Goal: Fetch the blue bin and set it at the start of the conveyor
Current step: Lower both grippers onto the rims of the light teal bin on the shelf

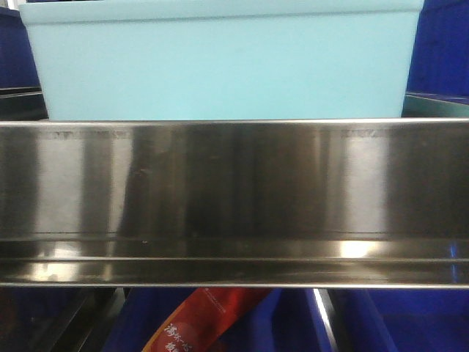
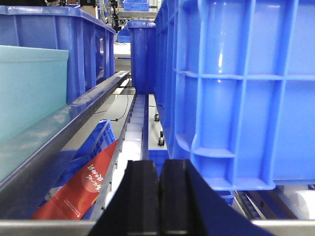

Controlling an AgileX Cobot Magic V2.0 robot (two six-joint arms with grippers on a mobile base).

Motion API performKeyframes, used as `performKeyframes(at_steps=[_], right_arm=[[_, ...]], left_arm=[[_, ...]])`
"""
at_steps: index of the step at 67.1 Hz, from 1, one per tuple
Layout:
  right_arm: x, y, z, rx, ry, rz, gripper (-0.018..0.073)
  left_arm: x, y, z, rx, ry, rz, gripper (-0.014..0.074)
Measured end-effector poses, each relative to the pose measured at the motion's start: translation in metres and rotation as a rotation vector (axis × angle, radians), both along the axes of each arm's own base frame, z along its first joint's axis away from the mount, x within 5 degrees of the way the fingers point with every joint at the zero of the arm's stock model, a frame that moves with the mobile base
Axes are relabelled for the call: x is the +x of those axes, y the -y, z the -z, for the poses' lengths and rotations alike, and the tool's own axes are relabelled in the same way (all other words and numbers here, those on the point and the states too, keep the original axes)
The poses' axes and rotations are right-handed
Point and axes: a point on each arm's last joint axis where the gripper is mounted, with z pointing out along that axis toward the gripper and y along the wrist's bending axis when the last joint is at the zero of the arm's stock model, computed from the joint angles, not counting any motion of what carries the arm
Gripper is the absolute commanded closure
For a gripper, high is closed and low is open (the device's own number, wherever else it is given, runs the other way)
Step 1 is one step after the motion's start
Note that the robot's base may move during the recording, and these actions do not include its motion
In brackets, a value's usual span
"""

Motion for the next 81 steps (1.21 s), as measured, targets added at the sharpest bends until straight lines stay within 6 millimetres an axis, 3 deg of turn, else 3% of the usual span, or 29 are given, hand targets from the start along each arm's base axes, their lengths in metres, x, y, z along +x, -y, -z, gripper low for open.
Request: performKeyframes(at_steps=[41,59,66,73,81], right_arm=[[0.000,0.000,-0.001,-0.002,0.016,0.002,0.0721],[-0.001,0.001,-0.012,-0.018,0.130,0.014,0.0721],[-0.002,0.001,-0.019,-0.020,0.145,0.013,0.0715],[-0.011,-0.002,-0.052,-0.022,0.150,-0.001,0.0585],[-0.024,-0.005,-0.087,-0.018,0.150,-0.018,0.0270]], left_arm=[[0.000,0.000,-0.004,-0.015,0.047,0.002,0.0707],[0.000,0.000,-0.007,-0.058,0.077,0.005,0.0707],[-0.002,0.000,-0.018,-0.062,0.089,0.006,0.0707],[-0.010,0.000,-0.048,-0.018,0.121,0.002,0.0659],[-0.021,0.000,-0.091,0.003,0.157,-0.005,0.0475]])
